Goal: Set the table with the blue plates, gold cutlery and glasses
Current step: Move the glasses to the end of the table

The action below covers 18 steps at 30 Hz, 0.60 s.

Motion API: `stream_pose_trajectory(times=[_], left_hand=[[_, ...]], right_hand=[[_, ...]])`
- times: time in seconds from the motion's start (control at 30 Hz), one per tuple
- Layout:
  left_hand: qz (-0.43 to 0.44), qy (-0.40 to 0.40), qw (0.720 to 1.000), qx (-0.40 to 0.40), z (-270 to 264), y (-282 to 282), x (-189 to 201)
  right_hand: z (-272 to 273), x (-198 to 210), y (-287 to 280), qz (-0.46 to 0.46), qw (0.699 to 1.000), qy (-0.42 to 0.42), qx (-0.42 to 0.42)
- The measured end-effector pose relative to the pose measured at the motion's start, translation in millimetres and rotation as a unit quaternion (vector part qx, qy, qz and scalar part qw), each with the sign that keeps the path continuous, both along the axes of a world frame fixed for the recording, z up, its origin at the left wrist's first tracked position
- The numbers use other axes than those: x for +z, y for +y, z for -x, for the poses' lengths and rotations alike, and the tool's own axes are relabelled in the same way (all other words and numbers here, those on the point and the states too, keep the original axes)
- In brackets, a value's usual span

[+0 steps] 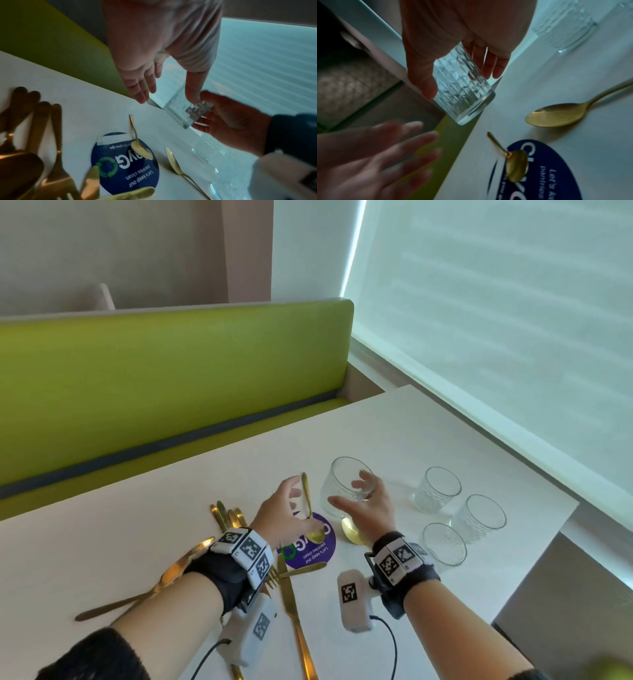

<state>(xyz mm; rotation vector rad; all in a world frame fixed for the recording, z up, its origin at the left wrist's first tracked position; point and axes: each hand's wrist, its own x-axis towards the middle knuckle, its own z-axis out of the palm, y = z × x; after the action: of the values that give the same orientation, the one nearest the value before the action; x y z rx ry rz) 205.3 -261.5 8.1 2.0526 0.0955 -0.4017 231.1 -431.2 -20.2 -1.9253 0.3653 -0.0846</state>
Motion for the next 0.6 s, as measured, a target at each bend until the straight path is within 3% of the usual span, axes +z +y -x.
stream_pose_trajectory(times=[0.1,0.23,0.4,0.5,0.6], left_hand=[[0.004,-0.039,0.999,-0.038,7,-19,2],[0.027,-0.062,0.997,-0.032,17,-39,1],[0.027,-0.029,0.998,-0.038,28,-55,-11],[0.04,-0.008,0.998,-0.038,32,-61,-12],[0.061,-0.007,0.998,-0.022,30,-64,-12]], right_hand=[[21,13,5,-0.026,0.999,0.001,0.041],[49,16,-4,-0.046,0.998,0.015,0.048],[82,18,-38,-0.028,0.997,0.061,0.049],[103,21,-72,0.036,0.997,0.029,-0.058],[121,16,-110,0.064,0.977,0.013,-0.201]])
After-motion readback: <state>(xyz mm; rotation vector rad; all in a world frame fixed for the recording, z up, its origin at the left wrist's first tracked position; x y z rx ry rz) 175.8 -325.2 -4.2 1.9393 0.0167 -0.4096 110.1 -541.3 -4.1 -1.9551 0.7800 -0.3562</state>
